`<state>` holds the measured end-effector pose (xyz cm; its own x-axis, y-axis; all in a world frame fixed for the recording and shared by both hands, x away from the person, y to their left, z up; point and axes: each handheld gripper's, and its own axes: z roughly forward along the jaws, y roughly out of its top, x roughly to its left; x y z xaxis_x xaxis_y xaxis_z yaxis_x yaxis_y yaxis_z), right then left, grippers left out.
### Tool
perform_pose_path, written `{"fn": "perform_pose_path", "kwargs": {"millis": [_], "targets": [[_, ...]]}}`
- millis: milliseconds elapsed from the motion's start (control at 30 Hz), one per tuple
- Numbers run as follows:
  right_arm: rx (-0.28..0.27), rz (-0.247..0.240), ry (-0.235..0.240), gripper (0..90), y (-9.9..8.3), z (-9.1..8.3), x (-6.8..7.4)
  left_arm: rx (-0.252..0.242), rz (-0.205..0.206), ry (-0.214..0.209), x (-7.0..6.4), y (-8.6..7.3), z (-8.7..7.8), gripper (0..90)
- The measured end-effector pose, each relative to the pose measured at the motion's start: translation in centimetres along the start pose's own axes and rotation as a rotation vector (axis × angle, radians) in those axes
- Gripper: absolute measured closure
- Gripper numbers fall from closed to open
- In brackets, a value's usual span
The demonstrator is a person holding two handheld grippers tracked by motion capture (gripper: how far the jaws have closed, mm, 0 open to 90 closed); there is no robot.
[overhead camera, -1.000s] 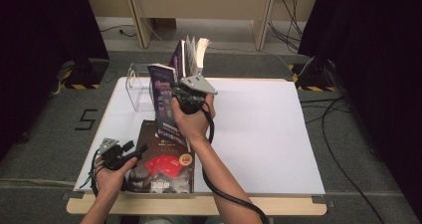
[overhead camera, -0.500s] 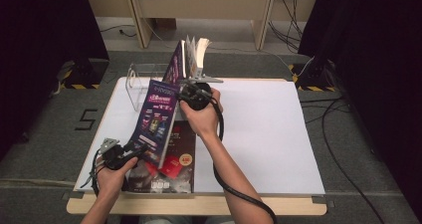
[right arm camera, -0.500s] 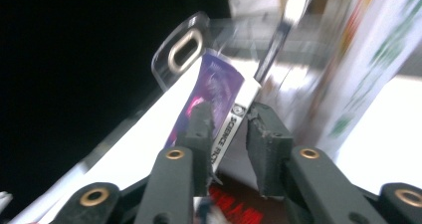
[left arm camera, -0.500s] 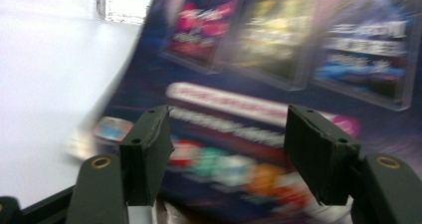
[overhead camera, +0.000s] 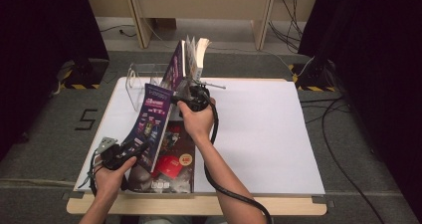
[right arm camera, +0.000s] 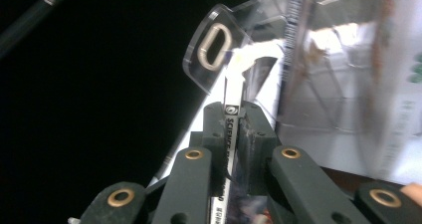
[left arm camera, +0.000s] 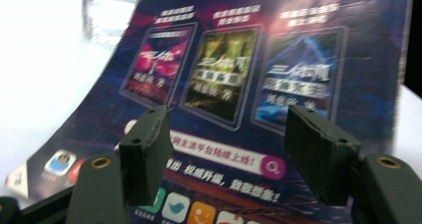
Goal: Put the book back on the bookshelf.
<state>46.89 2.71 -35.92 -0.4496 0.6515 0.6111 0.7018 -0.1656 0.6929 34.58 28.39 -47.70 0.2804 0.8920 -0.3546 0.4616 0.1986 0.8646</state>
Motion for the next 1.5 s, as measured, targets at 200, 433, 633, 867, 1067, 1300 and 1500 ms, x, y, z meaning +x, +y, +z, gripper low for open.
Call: {"fn": "perform_pose_path", "kwargs": {"millis": [200, 433, 633, 867, 1067, 1300, 1500], "targets": [[-0.066, -0.056, 0.049, 83.9, -0.2, -0.9, 2.0, -0.048, 0.013, -0.035, -1.2, 0.8, -0.7, 34.1], [-0.128, -0.191, 0.097, 84.0, 0.2, -2.1, 5.0, -0.09, 0.001, -0.048, -1.2, 1.5, -1.5, 34.1], [-0.172, -0.255, 0.111, 84.0, 1.0, -2.9, 6.5, -0.123, -0.012, -0.057, -1.2, 2.1, -2.3, 34.1], [-0.242, -0.281, 0.105, 84.1, 1.8, -3.5, 7.5, -0.175, 0.03, -0.103, -3.5, 3.9, -3.3, 32.9], [-0.252, -0.282, 0.087, 84.1, 1.5, -3.0, 7.5, -0.193, 0.114, -0.128, -5.8, 4.9, -2.8, 32.3], [-0.265, -0.288, 0.072, 84.0, 1.2, -2.5, 7.8, -0.187, 0.184, -0.108, -6.9, 5.2, -2.2, 31.9], [-0.277, -0.289, 0.058, 84.0, 0.9, -2.4, 8.1, -0.18, 0.269, -0.023, -7.3, 5.7, -1.4, 31.6]]}}
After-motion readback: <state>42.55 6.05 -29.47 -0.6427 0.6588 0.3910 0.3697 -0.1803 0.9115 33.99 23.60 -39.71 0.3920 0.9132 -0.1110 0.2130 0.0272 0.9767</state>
